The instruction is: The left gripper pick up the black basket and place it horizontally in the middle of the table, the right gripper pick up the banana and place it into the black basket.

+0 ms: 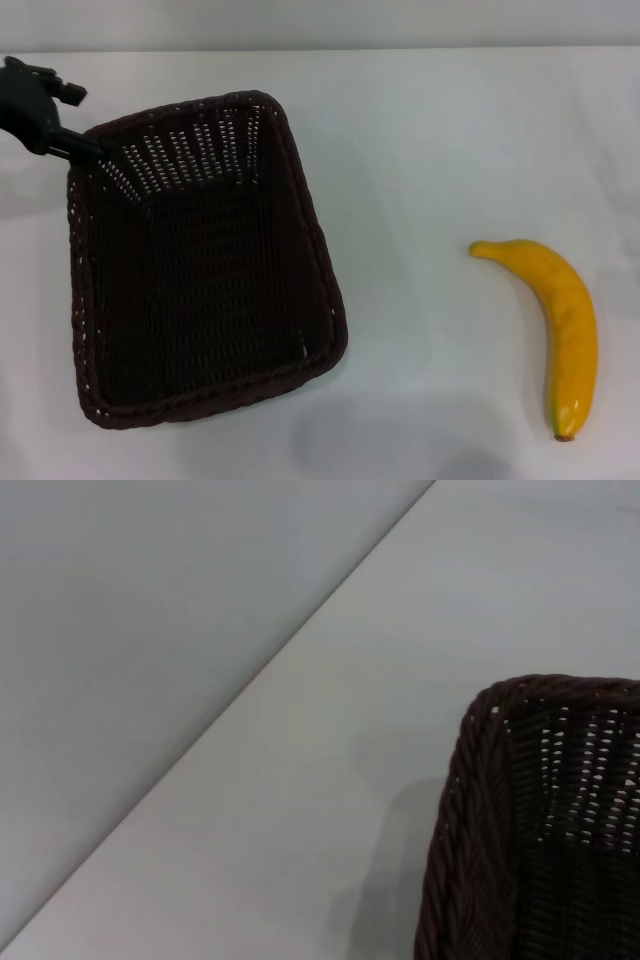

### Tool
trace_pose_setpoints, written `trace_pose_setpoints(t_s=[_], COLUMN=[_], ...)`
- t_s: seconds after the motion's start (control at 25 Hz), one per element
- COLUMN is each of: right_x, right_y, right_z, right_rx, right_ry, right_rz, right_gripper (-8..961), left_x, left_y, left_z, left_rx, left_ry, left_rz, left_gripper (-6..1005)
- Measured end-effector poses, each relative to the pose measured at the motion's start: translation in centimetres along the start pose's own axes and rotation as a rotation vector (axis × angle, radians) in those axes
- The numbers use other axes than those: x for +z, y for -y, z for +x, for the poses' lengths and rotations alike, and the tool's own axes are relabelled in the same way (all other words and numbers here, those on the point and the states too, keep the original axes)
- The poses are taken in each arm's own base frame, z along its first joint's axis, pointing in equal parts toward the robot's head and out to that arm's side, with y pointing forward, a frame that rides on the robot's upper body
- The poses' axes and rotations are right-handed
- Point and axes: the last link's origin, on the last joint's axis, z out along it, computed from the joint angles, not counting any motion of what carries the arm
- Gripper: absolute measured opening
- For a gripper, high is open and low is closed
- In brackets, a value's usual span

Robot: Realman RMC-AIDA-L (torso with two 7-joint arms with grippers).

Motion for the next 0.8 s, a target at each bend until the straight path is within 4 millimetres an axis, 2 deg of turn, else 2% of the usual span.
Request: trace_pose_setpoints(t_s=[0.24,0.8], right_x=[-0.3,-0.7], right_y=[0.1,0.4], right_z=[0.1,0.5], right_rx=[0.012,0.029], right_ry=[-0.005,-0.020], right_rz=[0.000,0.014], right_gripper=[785,782], left_x=[0.9,1.3], left_y=[-0.5,-0.7], left_z=[-0.1,-1.1], left_rx=[0.035,0.040], left_ry=[-0.014,-0.039], left_rz=[-0.009,-0.009], left_gripper=[875,875])
